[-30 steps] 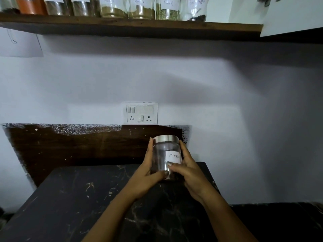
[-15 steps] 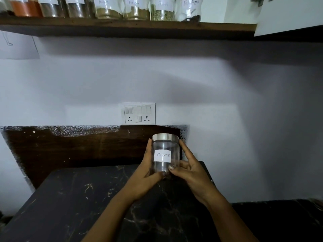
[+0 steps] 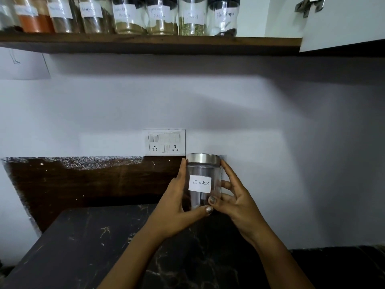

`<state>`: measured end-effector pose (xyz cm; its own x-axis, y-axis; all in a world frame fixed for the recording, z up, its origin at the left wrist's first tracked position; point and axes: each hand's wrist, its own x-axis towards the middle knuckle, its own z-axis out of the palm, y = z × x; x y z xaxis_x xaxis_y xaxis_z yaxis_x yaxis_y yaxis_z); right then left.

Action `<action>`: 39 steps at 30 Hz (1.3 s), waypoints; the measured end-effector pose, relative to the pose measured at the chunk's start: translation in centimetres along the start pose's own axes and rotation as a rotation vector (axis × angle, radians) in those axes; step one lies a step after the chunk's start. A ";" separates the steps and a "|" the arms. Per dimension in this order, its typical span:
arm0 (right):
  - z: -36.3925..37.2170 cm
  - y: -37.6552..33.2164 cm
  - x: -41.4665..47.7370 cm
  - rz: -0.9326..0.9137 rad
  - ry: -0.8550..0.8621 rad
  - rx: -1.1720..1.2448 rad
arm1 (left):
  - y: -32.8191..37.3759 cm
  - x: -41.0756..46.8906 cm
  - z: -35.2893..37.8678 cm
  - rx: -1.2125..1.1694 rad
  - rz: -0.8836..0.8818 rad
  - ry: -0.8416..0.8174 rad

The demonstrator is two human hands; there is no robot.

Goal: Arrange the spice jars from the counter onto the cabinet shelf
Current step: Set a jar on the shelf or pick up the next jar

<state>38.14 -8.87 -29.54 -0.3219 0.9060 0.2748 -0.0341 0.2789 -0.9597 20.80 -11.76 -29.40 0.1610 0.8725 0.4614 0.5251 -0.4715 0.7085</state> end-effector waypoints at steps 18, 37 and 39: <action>-5.9 -10.7 8.2 -0.297 0.111 -0.260 | 7.7 12.8 -3.4 0.184 0.173 0.142; -15.9 -22.9 23.3 -0.581 0.315 -0.547 | 15.6 35.3 -2.8 0.251 0.435 0.533; -16.6 -23.1 24.3 -0.566 0.312 -0.581 | 15.4 36.7 -2.3 0.263 0.444 0.539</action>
<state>46.80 11.99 0.30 -0.1254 0.6043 0.7868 0.4049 0.7552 -0.5155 32.88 12.67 -0.33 0.0084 0.3911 0.9203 0.6997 -0.6598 0.2740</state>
